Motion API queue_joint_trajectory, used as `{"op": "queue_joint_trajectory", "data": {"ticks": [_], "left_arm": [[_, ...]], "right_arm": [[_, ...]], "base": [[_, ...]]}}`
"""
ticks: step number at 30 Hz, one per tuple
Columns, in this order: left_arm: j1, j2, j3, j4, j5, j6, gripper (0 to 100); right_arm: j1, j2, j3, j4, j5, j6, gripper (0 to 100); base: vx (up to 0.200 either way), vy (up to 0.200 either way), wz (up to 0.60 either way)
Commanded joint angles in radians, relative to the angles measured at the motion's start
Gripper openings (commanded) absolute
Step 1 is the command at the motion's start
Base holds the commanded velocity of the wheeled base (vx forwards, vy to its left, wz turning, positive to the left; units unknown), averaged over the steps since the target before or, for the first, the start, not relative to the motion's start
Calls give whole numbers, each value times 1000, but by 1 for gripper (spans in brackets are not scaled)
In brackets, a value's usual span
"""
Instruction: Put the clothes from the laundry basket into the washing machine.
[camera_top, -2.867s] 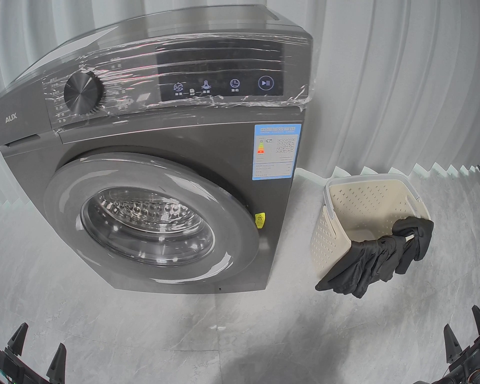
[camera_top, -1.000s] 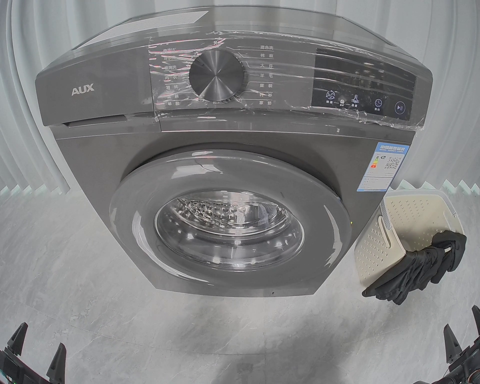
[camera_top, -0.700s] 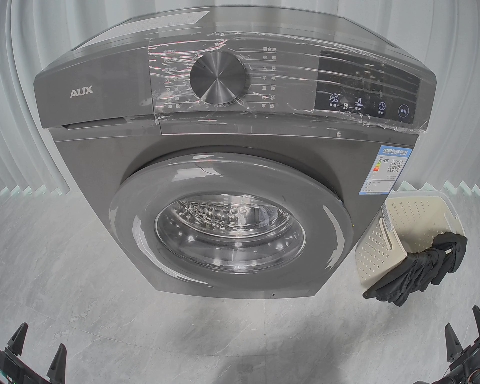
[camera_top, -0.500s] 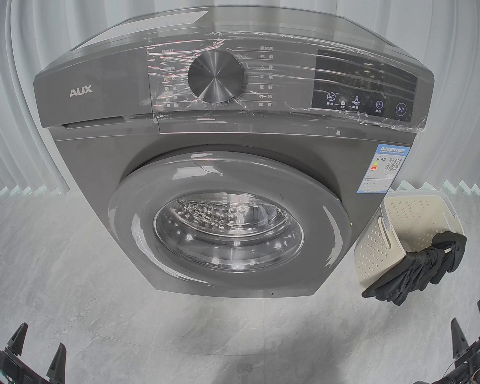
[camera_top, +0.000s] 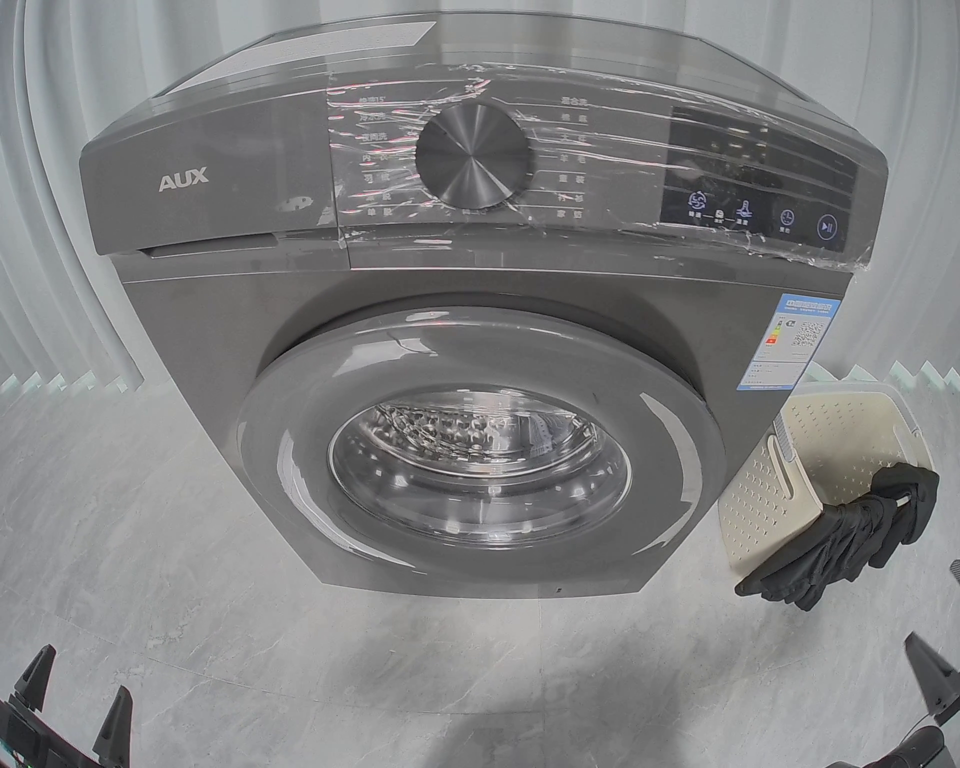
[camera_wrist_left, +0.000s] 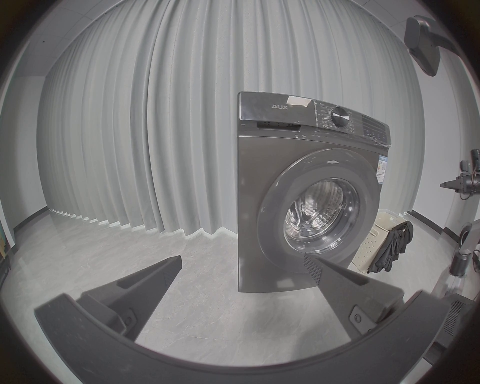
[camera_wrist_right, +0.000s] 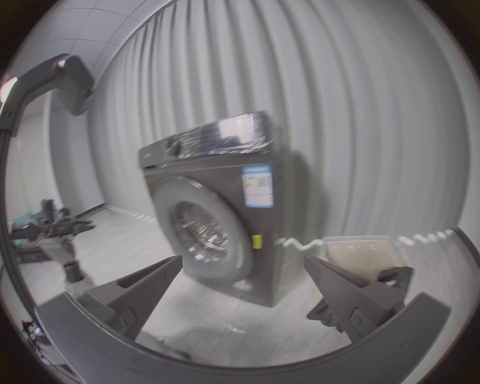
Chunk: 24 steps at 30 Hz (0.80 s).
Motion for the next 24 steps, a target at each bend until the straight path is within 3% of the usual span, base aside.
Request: {"op": "queue_joint_trajectory", "data": {"ticks": [1,8,12,15,19,20,22,24], "left_arm": [[0,-18,16,0,0,1,100],[0,-18,16,0,0,1,100],[0,-18,16,0,0,0,100],[0,-18,16,0,0,0,100],[0,-18,16,0,0,0,100],[0,-18,16,0,0,0,100],[0,-18,16,0,0,0,100],[0,-18,16,0,0,0,100]], "right_arm": [[-3,278,-21,-10,167,-93,100],[3,621,-22,-278,167,-90,100],[58,704,-24,-341,149,-76,100],[181,742,-29,-372,103,-35,100],[322,825,-58,-441,-7,53,100],[334,839,-62,-450,-21,62,100],[388,914,-81,-517,-101,102,100],[406,966,-82,-571,-150,120,100]], "base": [[0,0,0],[0,0,0],[0,0,0],[0,0,0],[0,0,0],[0,0,0],[0,0,0],[0,0,0]]}}
